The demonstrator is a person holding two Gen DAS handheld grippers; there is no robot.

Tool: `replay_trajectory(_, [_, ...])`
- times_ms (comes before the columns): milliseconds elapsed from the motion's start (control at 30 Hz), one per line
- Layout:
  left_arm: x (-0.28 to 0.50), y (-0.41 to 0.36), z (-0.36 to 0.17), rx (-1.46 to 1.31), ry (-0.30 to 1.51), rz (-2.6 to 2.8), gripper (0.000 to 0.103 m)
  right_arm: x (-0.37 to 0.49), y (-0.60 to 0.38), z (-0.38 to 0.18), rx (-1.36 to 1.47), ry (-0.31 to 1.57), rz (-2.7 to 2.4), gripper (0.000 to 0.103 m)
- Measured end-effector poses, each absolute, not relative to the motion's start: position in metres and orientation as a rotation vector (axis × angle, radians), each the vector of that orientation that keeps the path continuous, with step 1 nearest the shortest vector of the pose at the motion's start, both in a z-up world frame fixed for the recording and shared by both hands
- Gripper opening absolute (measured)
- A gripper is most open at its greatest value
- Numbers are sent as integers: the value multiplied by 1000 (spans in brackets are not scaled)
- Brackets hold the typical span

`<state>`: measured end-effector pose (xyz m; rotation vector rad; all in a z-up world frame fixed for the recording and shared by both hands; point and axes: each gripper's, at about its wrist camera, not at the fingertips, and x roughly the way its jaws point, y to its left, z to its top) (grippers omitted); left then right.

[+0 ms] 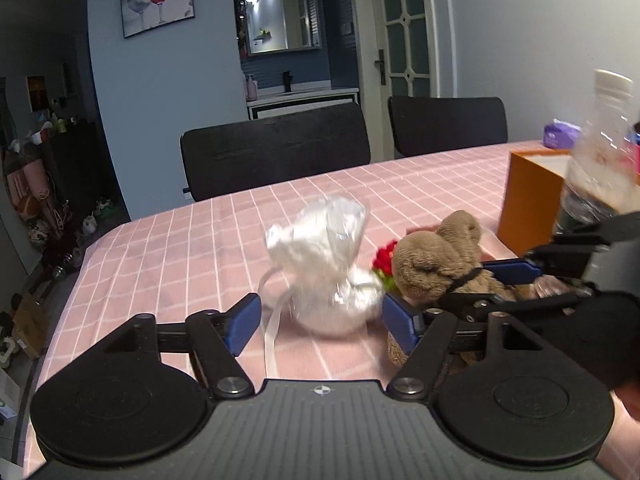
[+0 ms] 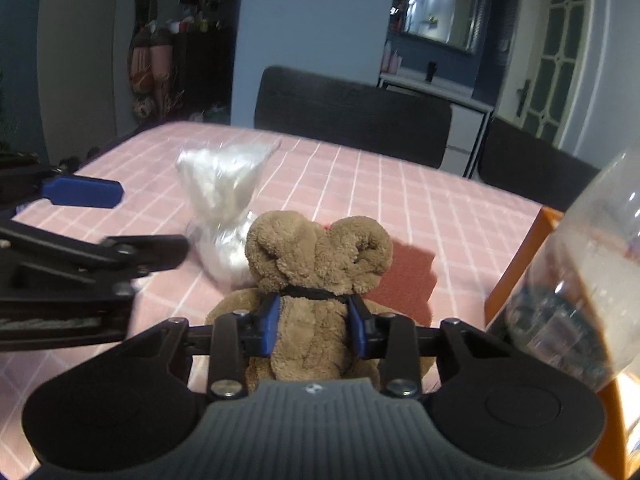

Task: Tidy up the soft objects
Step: 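Grasp the brown teddy bear with the right tool while the left tool grasps the plastic bundle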

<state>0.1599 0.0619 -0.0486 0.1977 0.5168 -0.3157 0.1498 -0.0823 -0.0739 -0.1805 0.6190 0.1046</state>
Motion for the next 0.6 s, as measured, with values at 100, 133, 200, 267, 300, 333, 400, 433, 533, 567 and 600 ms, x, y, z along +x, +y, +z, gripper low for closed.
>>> replay_trajectory(100, [176,61,-51,153,504,-279,83,156,-82,-71,-179,592,76,35])
replay_trajectory(133, [181,63,-53,127,499,-284,83,159,-82,-71,-175,596,77,35])
replay_trajectory(200, [189,65,-55,86,498,-308,84,164,-83,-72,-166,603,68,35])
replay_trajectory(267, [197,65,-58,52,505,-318,84,166,-82,-73,-163,600,59,35])
replay_trajectory(300, [200,65,-59,39,504,-324,85,168,-82,-74,-153,606,61,35])
replay_trajectory(333, [202,64,-61,35,506,-318,85,170,-84,-75,-141,613,65,35])
replay_trajectory(400, [209,61,-65,34,517,-297,85,171,-85,-76,-137,614,66,35])
replay_trajectory(433, [213,61,-66,23,525,-297,84,171,-85,-76,-139,613,66,36])
replay_trajectory(533, [218,63,-69,-33,540,-304,69,172,-87,-77,-126,618,71,36])
replay_trajectory(567, [218,64,-69,-46,536,-311,60,172,-87,-77,-123,620,72,36])
replay_trajectory(600, [217,64,-69,-48,531,-310,54,171,-88,-78,-124,620,74,36])
